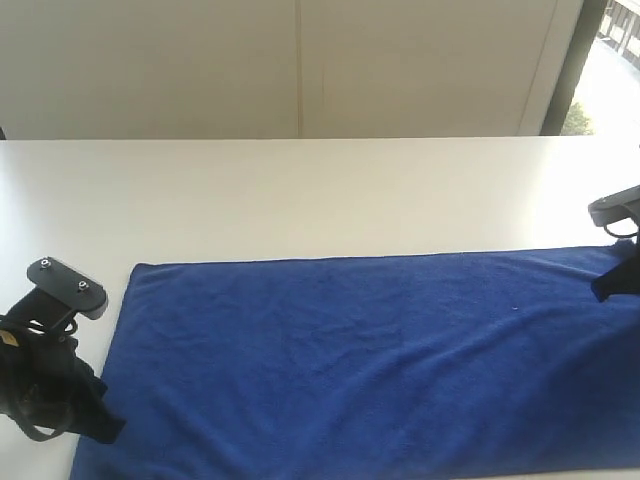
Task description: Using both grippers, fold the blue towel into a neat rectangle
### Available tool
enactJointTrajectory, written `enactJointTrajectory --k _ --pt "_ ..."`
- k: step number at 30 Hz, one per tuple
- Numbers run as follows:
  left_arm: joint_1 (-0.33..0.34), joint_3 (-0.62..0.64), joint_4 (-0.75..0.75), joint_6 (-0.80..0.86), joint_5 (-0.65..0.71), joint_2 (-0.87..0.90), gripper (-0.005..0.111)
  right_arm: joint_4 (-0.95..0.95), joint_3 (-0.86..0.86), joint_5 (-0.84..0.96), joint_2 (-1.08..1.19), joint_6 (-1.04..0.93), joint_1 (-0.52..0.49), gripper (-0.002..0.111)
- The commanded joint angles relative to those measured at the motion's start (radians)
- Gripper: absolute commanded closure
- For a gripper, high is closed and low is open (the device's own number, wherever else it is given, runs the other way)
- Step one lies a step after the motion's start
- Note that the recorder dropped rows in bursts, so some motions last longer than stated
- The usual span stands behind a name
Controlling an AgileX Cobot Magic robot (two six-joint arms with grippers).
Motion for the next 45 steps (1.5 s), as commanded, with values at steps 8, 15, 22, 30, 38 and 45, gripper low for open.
enactJointTrajectory --k 8,15,22,30,38,45 --pt "-0.008 0.006 -0.011 0.000 0.008 -0.010 0.107 -0.007 0.014 0.064 0.011 0.023 -0.016 0.108" --pt "-0.008 0.006 -0.011 -0.002 0.008 -0.010 0.107 0.064 0.014 -0.008 -0.133 0.065 -0.026 0.104" --pt "-0.008 0.006 -0.013 -0.009 0.008 -0.010 0.107 0.285 0.014 -0.003 -0.173 -0.196 -0.135 0.054" --pt "-0.008 0.006 -0.012 -0.023 0.006 -0.010 0.107 0.460 0.014 -0.008 -0.139 -0.437 -0.253 0.057" --pt "-0.008 0.006 -0.012 -0.027 0.005 -0.010 0.107 0.549 0.014 -0.005 -0.082 -0.537 -0.256 0.057" --pt "-0.008 0.006 -0.012 -0.027 0.005 -0.010 0.107 0.547 0.014 0.002 -0.053 -0.533 -0.256 0.062"
